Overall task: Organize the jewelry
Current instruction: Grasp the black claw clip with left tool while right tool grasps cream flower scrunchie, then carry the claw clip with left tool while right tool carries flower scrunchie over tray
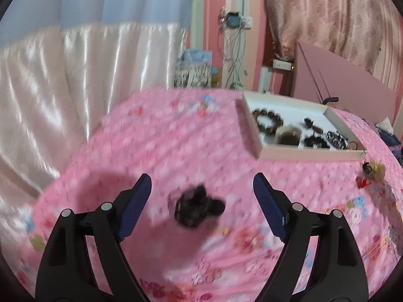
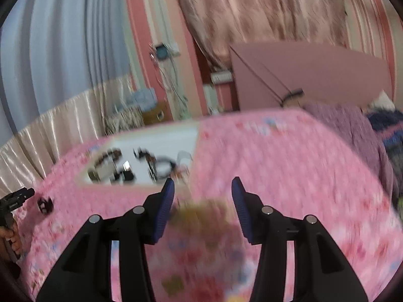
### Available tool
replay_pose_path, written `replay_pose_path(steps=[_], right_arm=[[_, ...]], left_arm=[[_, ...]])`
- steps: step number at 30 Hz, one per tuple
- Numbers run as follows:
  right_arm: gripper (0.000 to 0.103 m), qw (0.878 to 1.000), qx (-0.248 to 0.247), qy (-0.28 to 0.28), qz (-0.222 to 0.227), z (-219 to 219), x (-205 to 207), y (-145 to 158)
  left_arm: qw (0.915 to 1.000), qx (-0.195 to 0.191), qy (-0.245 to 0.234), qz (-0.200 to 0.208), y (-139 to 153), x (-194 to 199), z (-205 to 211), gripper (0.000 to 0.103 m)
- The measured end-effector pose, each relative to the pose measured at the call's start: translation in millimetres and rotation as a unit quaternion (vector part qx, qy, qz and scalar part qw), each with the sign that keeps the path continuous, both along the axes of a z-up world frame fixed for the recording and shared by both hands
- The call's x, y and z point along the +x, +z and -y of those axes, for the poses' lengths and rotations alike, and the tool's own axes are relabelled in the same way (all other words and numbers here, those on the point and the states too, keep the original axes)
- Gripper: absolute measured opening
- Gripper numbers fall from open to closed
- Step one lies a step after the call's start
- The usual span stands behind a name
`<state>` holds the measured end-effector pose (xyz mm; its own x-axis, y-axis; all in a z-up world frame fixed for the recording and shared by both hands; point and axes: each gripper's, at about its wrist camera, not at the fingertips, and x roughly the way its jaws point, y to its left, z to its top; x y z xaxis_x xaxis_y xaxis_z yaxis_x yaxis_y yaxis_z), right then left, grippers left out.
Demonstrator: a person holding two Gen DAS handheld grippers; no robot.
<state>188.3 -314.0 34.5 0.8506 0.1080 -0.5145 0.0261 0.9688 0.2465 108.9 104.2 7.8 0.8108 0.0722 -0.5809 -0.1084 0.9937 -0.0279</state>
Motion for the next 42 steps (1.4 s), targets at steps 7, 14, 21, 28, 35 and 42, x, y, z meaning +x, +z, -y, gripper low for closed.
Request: replay_pose_path(steps=[7,14,21,28,35,42], right_arm=[[0.046,0.998,-0.001,0.011,-0.054,-8,-7,-35],[0.023,0.996,-0.036,0.023,-0.082,-30,32,-46],[0.003,0.992,-0.031,0.034,-0.118,-32,54,-60],[0.002,0.997,-0.02,0.008,-0.073,-20,18,-46],[0.002,0.998,0.002,-0.002,-0.062,-3,-21,-48],[0.003,0.998,-0.013,0.008,-0.064,-9,-21,-50]], left_arm=[[0.9994,-0.006,0.002,-0.032,-29,4,-5,0.082],[0.9985,-0.023,-0.001,-0.049,-35,20,-1,0.082],[0.9977,-0.034,-0.014,-0.056,-38,25,1,0.082],[0.9971,-0.053,-0.018,-0.051,-38,22,-3,0.071],[0.9971,-0.034,-0.017,-0.066,-41,27,3,0.071],[0.9965,-0.027,-0.007,-0.079,-45,33,3,0.057]])
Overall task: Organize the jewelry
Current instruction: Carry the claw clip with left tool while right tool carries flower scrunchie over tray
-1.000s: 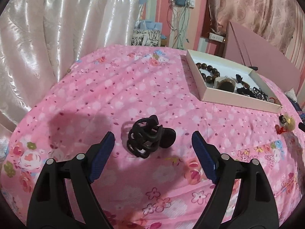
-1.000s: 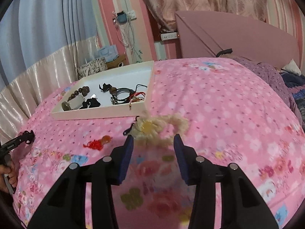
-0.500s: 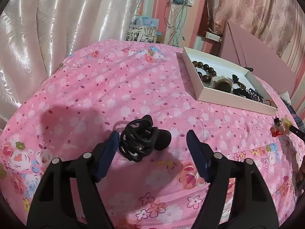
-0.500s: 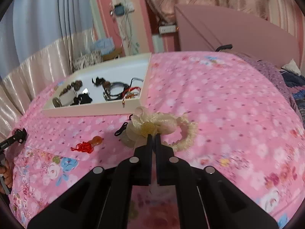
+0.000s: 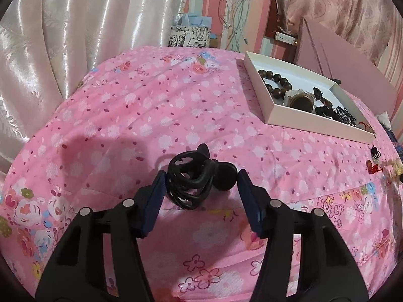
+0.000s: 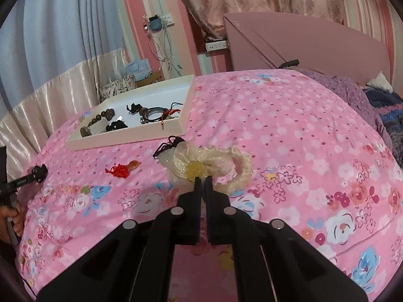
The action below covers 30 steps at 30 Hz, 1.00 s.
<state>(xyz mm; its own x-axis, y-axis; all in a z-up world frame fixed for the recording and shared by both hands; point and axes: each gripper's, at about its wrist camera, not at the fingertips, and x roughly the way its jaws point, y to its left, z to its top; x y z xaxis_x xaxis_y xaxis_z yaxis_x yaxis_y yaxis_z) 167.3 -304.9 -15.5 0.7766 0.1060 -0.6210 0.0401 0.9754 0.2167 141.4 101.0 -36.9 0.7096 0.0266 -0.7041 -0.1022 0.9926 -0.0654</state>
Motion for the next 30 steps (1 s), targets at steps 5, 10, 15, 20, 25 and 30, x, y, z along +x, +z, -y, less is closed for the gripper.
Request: replay_pose_path(steps=[5,10,15,20,25,30], right_arm=[[0.003,1.0,-0.003,0.002,0.007,0,-4,2],[0.003,0.999,0.025,-0.003,0.034,10,-14,6],[0.003,0.998,0.023,-0.005,0.056,11,-41,14],[0.003,0.997,-0.008,-0.004,0.072,2,-55,21],[0.003,0.996,-0.009,0.005,0.084,-6,-58,20],[0.003,0.994,-0.038,0.018,0.101,-20,-62,23]], left_arm=[[0.9997,-0.013,0.002,0.022,4,-7,-4,0.057],[0.9995,0.0,0.012,0.028,8,-11,-1,0.057],[0.9978,0.008,-0.009,0.066,28,-25,18,0.057],[0.9956,0.003,-0.039,0.086,38,-35,49,0.057],[0.9929,0.013,-0.06,0.102,44,-38,81,0.057],[0.9916,0.01,-0.066,0.11,45,-46,98,0.057]])
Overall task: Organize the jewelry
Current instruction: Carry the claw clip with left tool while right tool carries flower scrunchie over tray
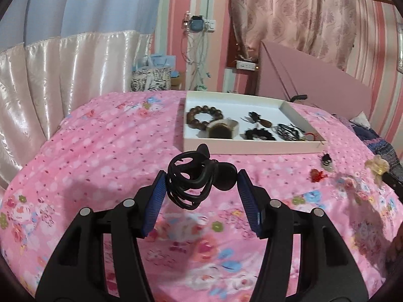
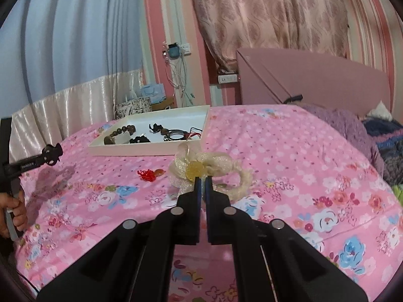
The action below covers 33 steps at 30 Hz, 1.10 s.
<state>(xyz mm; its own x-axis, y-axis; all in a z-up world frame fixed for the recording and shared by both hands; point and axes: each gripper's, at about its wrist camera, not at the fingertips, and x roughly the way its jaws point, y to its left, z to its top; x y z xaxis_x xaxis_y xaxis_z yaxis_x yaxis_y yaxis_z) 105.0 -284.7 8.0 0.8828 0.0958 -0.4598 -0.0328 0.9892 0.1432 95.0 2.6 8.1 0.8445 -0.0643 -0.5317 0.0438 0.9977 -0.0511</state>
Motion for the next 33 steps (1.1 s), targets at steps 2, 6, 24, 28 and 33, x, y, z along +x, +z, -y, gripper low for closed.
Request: replay_pose_path(steps=[2,6,24,28,33], right_arm=[[0.003,1.0,-0.012,0.003,0.005,-4,-2,1],[0.003,1.0,-0.004,0.009,0.006,-2,-3,2],[0.003,0.998,0.06,0.022,0.024,9,18,34],[0.003,0.997,0.051,0.031,0.041,1,42,59],[0.003,0.996,0.055,0.039,0.054,-8,71,79]], left_arm=[[0.9999,0.013,-0.002,0.002,0,-6,8,0.057],[0.9998,0.018,-0.002,0.009,2,-14,15,0.057],[0.9965,0.022,-0.029,0.076,50,-10,36,0.057],[0.996,0.023,-0.032,0.08,65,14,42,0.057],[0.9953,0.017,-0.036,0.088,81,45,43,0.057]])
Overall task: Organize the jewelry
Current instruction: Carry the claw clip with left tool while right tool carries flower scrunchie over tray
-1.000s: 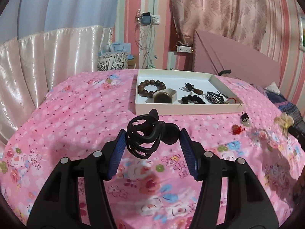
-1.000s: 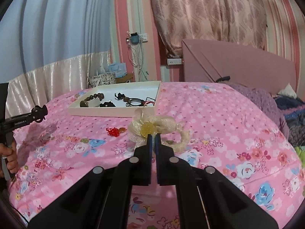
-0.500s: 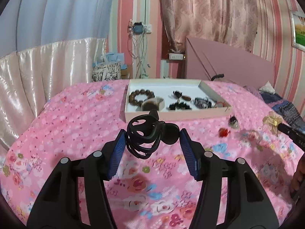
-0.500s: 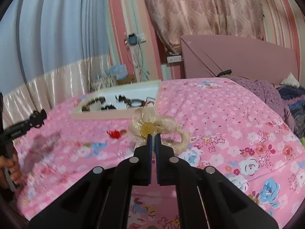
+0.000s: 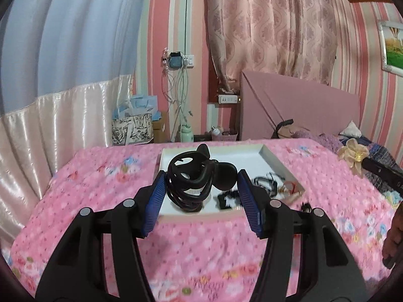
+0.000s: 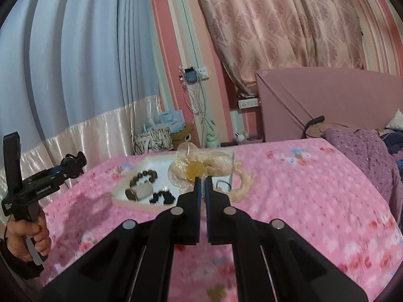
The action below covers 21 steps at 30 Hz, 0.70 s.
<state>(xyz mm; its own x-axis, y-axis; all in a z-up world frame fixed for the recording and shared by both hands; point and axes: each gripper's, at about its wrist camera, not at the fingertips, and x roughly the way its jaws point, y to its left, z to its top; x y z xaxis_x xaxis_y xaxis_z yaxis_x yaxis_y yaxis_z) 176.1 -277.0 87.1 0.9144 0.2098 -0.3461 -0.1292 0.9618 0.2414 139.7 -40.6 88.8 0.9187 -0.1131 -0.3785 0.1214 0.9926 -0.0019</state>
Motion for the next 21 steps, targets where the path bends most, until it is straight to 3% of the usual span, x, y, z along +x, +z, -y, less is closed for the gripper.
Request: replay_pose_path(steps=[13,21], right_arm=[[0.003,1.0,0.0,0.01,0.006,-15,75,23],[0.003,0.999,-0.015,0.029,0.002,-31,130,19]], left_arm=[[0.9996,-0.003,0.024,-0.015,11,78,-3,0.057],[0.9991,-0.014,0.027,-0.03,-2,135,8,0.057]])
